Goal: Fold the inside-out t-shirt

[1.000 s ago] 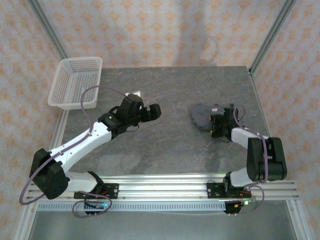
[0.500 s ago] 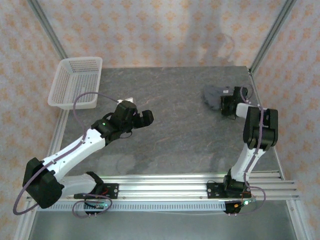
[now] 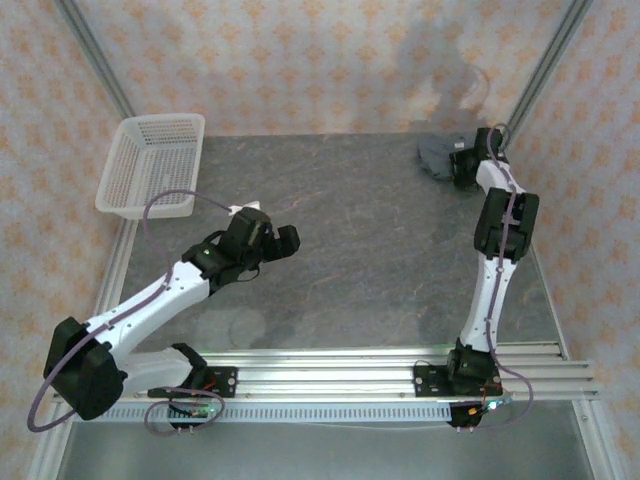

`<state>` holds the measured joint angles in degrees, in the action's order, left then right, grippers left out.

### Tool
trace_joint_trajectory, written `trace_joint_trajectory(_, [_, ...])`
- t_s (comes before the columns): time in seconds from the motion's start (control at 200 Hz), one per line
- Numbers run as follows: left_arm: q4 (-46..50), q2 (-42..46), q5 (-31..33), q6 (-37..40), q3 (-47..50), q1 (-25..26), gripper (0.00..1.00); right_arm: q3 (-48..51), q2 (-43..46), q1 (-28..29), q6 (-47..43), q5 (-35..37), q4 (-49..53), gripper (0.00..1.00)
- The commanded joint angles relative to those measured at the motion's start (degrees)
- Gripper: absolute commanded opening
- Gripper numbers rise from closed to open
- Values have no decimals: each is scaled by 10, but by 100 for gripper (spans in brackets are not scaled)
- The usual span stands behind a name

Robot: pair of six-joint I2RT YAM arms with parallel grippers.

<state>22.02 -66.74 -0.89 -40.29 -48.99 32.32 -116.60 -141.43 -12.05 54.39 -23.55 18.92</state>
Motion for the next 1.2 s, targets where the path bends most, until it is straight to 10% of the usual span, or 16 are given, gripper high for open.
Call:
trace_joint_trajectory(0.0, [7, 41, 53, 26, -1, -7, 96, -95, -35, -5, -5, 34, 88, 52])
trace_joint_trajectory(0.16, [9, 96, 138, 48, 21, -13, 100, -60, 69, -4, -95, 19, 114, 70])
trace_joint_trajectory(0.33, [-68, 208, 269, 101, 116, -32, 100, 272, 369, -2, -233, 8, -3, 94])
trace_joint_trajectory(0.63, [-206, 313, 329, 250, 280, -100, 98, 906, 876, 64, -435, 317, -273, 96])
trace_joint_trajectory(0.746, [-221, 269, 373, 269, 284, -121, 99, 999, 845, 68, -465, 331, -392, 96])
trace_joint_trajectory(0.931, [-385, 145, 289, 361, 302, -186, 99, 967, 634, 69, -483, 265, -620, 97])
trace_joint_trajectory(1.011, [-474, 68, 240, 367, 309, -223, 100, 899, 563, 120, -565, 220, -559, 95])
trace_joint_trajectory(1.071, [-554, 4, 208, 375, 313, -248, 100, 960, 522, 134, -565, 265, -737, 99])
trace_joint_trajectory(1.196, [-634, -123, 154, 394, 269, -275, 100, 956, 536, 127, -540, 302, -704, 99])
